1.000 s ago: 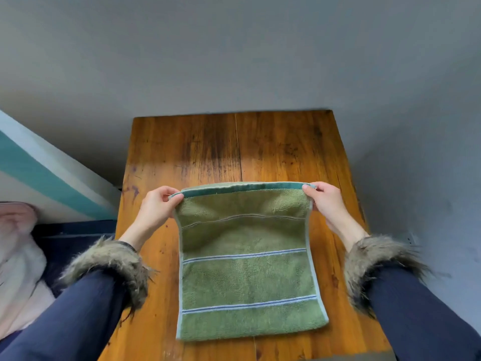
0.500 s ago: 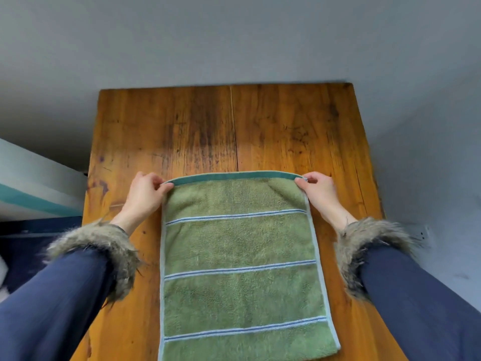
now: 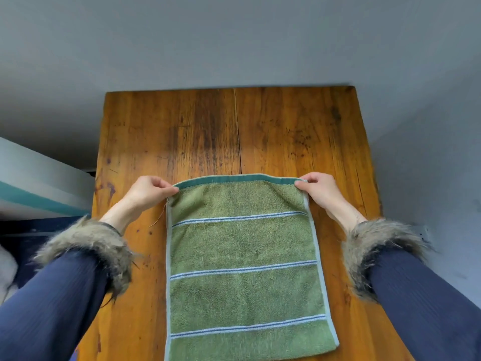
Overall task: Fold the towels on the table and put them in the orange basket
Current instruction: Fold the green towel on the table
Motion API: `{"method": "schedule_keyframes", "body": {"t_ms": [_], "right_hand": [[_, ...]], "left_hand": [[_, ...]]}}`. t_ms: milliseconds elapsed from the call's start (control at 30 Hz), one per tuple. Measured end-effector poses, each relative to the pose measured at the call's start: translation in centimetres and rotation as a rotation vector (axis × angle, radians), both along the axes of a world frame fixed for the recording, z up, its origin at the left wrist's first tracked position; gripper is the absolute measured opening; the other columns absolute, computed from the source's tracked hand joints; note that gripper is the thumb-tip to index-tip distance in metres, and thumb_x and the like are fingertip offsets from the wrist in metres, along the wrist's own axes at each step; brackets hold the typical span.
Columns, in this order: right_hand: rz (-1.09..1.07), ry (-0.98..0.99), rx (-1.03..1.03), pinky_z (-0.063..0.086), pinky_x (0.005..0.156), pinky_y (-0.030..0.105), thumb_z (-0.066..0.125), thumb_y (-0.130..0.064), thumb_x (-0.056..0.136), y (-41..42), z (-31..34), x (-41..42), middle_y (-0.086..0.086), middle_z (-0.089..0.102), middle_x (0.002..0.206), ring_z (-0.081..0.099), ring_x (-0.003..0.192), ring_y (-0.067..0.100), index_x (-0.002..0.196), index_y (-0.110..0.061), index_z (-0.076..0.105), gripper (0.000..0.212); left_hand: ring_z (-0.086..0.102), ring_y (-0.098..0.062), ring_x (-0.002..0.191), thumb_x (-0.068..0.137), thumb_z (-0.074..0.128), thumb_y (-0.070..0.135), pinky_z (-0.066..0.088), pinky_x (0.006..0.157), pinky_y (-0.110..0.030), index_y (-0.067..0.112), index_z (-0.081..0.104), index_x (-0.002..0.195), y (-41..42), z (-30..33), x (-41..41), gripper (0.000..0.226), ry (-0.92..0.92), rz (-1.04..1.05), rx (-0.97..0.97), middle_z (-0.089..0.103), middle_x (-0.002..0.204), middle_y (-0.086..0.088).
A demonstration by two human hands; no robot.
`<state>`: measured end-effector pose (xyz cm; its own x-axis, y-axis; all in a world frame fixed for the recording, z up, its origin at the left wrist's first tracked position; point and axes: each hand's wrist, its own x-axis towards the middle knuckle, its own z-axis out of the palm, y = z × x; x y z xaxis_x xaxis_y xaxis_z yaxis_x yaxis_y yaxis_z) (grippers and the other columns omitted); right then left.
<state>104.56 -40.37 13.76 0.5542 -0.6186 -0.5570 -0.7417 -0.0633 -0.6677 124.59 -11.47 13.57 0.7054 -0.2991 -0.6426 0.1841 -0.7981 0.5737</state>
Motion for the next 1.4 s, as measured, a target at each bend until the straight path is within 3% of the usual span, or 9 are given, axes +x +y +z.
{"method": "schedule_keyframes", "body": {"t_ms": [233,367,433,633,800,967,1100,1233,1400], "right_hand": [[0.201,0.164,-0.163,0.043,0.063,0.023,0.065,-0.016,0.086,1.2,4.6,-3.0,0.001,0.064,0.085,0.054,0.078,0.013,0.083,-0.014,0.066,0.003],[0.144,0.103,-0.269,0.04,0.07,0.024,0.067,-0.013,0.084,1.4,8.7,-3.6,0.0,0.062,0.085,0.056,0.086,0.015,0.079,-0.013,0.066,0.004],[0.126,0.052,-0.311,0.038,0.061,0.021,0.067,-0.013,0.083,1.5,11.3,-3.9,-0.003,0.061,0.08,0.055,0.081,0.013,0.078,-0.014,0.065,0.006],[0.124,-0.113,-0.425,0.04,0.06,0.019,0.067,-0.014,0.083,2.4,18.5,-4.6,-0.003,0.062,0.079,0.057,0.078,0.013,0.076,-0.019,0.063,0.01],[0.224,-0.211,-0.623,0.05,0.079,0.033,0.068,-0.009,0.08,2.3,24.6,-4.0,0.005,0.064,0.088,0.061,0.083,0.023,0.074,-0.016,0.061,0.012],[0.353,-0.295,-0.75,0.035,0.069,0.02,0.064,-0.006,0.083,2.8,28.4,-3.0,0.001,0.057,0.085,0.052,0.078,0.017,0.075,-0.017,0.058,0.014],[0.195,-0.421,-0.724,0.036,0.062,0.02,0.068,-0.006,0.079,2.6,30.6,-2.6,-0.001,0.06,0.077,0.054,0.072,0.016,0.073,-0.014,0.063,0.011],[0.068,-0.618,-0.492,0.04,0.058,0.007,0.069,-0.004,0.079,3.0,32.2,-2.5,-0.002,0.061,0.072,0.053,0.065,0.008,0.07,-0.02,0.059,0.021],[0.049,-0.683,-0.334,0.045,0.066,0.015,0.068,0.002,0.079,3.7,33.2,-2.1,0.004,0.057,0.082,0.053,0.074,0.011,0.091,-0.011,0.06,0.019]], "left_hand": [[0.059,-0.019,0.078,0.082,0.07,0.015,0.046,0.074,-0.029,0.007,0.066,0.081,3.0,4.9,-1.9,0.009,-0.059,-0.077,-0.119,0.068,0.085,-0.01],[0.059,-0.017,0.073,0.08,0.072,0.017,0.047,0.068,-0.031,0.011,0.066,0.077,3.9,8.3,-2.0,0.01,-0.121,-0.171,-0.126,0.069,0.079,-0.005],[0.061,-0.018,0.071,0.078,0.074,0.016,0.051,0.068,-0.036,0.015,0.065,0.072,3.9,10.5,-1.6,0.011,-0.199,-0.263,-0.1,0.069,0.076,-0.002],[0.061,-0.02,0.071,0.076,0.073,0.011,0.05,0.065,-0.03,0.026,0.059,0.066,4.4,17.8,-0.6,0.023,-0.489,-0.472,-0.074,0.065,0.074,0.003],[0.057,-0.005,0.062,0.071,0.075,0.002,0.046,0.067,-0.02,0.027,0.061,0.063,5.8,23.4,0.3,0.03,-0.666,-0.402,-0.245,0.064,0.066,0.008],[0.059,-0.014,0.066,0.072,0.07,-0.006,0.04,0.062,-0.006,0.028,0.057,0.061,6.8,27.1,0.0,0.038,-0.782,-0.383,-0.239,0.065,0.073,-0.001],[0.064,-0.015,0.069,0.075,0.067,-0.009,0.044,0.062,-0.004,0.019,0.061,0.066,7.4,29.6,-0.5,0.029,-0.751,-0.277,-0.332,0.066,0.08,-0.006],[0.061,-0.011,0.076,0.08,0.063,-0.008,0.048,0.073,-0.018,0.009,0.065,0.079,8.6,31.4,-0.8,0.017,-0.543,0.01,-0.654,0.066,0.085,-0.006],[0.058,-0.019,0.079,0.081,0.064,-0.006,0.046,0.078,-0.025,0.011,0.064,0.08,9.5,31.5,-1.1,0.017,-0.55,0.006,-0.631,0.066,0.082,-0.01]]}}
